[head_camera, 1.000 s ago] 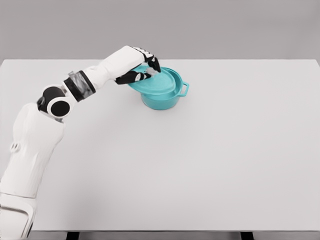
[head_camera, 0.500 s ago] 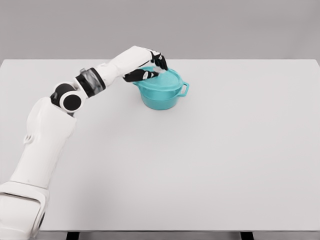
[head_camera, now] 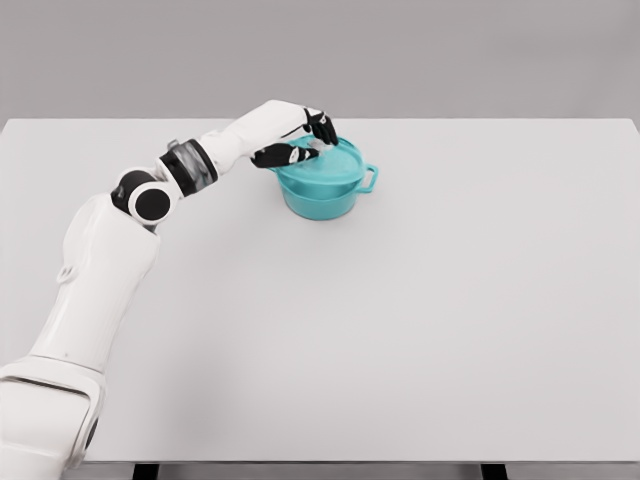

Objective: Cover the pot with left arm

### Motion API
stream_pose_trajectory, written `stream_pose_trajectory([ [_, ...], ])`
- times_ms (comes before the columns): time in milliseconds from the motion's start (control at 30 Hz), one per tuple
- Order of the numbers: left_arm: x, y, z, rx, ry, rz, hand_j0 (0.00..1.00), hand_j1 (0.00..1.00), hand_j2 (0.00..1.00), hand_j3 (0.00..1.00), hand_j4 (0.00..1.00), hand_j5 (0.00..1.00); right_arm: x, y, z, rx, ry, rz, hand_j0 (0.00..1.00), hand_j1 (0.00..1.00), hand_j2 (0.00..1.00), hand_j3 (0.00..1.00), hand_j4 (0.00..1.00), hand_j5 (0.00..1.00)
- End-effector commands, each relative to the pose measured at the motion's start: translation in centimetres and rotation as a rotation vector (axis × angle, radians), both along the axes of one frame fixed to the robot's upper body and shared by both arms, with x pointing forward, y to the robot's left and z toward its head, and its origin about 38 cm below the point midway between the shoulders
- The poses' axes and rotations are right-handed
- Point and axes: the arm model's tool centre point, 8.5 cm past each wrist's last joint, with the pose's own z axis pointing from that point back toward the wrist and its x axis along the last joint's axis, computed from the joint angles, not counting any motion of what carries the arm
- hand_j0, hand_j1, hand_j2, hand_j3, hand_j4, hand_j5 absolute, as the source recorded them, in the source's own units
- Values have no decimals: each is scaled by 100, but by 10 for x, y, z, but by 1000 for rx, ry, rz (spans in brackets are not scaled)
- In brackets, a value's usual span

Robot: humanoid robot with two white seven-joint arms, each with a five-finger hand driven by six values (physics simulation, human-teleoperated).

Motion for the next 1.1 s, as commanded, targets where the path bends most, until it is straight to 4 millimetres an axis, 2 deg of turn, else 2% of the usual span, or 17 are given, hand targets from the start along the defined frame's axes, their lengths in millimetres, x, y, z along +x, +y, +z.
stream_pose_trajectory([
  [0,1,2,-3,-7,15,8,51,51,51,51,51,51,0,0,0,0,0,0,100,100,100,100,100,100],
  [67,3,3,-6,-6,25,11,56,56,56,56,56,56,0,0,0,0,0,0,100,100,100,100,100,100],
  [333,4,0,-17,-12,64,17,64,64,64,64,64,64,0,0,0,0,0,0,100,100,100,100,100,100],
  [533,4,2,-19,-11,68,21,69,69,69,69,69,69,0,0,0,0,0,0,100,100,100,100,100,100],
  [733,4,3,-18,-12,67,21,81,81,81,81,81,81,0,0,0,0,0,0,100,100,100,100,100,100],
  [1067,4,2,-19,-12,67,21,84,84,84,84,84,84,0,0,0,0,0,0,100,100,100,100,100,100],
])
